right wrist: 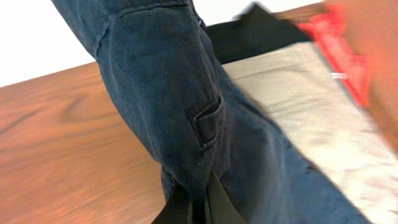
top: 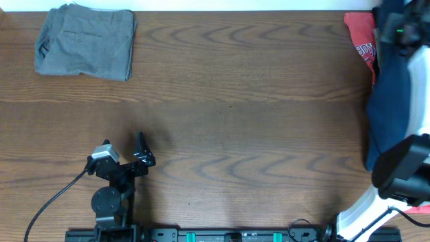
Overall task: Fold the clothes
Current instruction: 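Pull the shorts left and drop them flat mid-table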
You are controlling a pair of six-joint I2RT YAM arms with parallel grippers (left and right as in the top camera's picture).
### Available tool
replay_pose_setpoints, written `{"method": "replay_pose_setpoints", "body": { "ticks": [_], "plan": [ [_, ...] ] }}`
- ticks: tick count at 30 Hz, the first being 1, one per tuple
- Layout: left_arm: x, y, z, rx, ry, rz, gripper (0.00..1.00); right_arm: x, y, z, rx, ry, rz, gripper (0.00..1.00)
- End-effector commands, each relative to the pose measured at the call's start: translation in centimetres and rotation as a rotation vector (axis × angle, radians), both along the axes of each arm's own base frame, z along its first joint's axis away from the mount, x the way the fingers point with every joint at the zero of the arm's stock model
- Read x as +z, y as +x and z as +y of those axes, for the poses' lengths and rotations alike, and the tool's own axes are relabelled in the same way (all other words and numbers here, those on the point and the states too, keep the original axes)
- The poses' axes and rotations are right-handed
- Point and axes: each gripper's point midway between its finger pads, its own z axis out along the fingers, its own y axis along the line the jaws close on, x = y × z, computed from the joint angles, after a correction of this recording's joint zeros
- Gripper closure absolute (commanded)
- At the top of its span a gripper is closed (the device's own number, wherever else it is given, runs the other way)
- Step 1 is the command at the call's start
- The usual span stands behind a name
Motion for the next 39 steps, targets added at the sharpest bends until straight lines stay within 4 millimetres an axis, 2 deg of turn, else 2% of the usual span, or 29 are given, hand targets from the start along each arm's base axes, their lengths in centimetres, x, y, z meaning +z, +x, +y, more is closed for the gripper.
{"method": "replay_pose_setpoints", "body": {
  "ticks": [1,6,8,11,13,19,24,27,28,29,31,32,36,39],
  "plan": [
    [-1.6,-0.1,0.4,0.022,0.007,0.048,0.02,1.9,1.1,6.6,0.118,0.041,-0.049,0.99],
    [-1.6,-0.1,0.4,0.022,0.007,0.048,0.02,1.6,1.8,16.6,0.293,0.104,-0.050,0.99],
    [-1.6,-0.1,0.4,0.022,0.007,0.048,0.02,1.3,1.5,20.7,0.372,0.116,-0.038,0.99],
    [-1.6,-0.1,0.4,0.022,0.007,0.048,0.02,-0.3,0.1,26.8,0.475,0.132,0.010,0.99],
    [-1.6,-0.1,0.4,0.022,0.007,0.048,0.02,-1.7,-1.4,30.9,0.530,0.154,0.049,0.99],
    [-1.6,-0.1,0.4,0.022,0.007,0.048,0.02,-5.5,-6.7,41.2,0.696,0.200,0.128,0.99],
    [-1.6,-0.1,0.4,0.022,0.007,0.048,0.02,-6.6,-11.5,47.3,0.807,0.234,0.175,0.99],
    [-1.6,-0.1,0.4,0.022,0.007,0.048,0.02,-6.5,-14.0,50.2,0.887,0.246,0.188,0.98],
    [-1.6,-0.1,0.4,0.022,0.007,0.048,0.02,-6.5,-14.6,50.9,0.906,0.243,0.190,0.94],
    [-1.6,-0.1,0.4,0.022,0.007,0.048,0.02,-6.5,-15.0,51.3,0.916,0.238,0.190,0.85],
    [-1.6,-0.1,0.4,0.022,0.007,0.048,0.02,-6.6,-15.7,51.9,0.932,0.234,0.194,0.37],
    [-1.6,-0.1,0.4,0.022,0.007,0.048,0.02,-6.6,-15.8,52.0,0.934,0.234,0.195,0.25],
    [-1.6,-0.1,0.4,0.022,0.007,0.048,0.02,-6.7,-15.5,51.2,0.916,0.231,0.208,0.22],
    [-1.6,-0.1,0.4,0.022,0.007,0.048,0.02,-6.4,-14.8,49.2,0.874,0.227,0.227,0.19]
  ]
}}
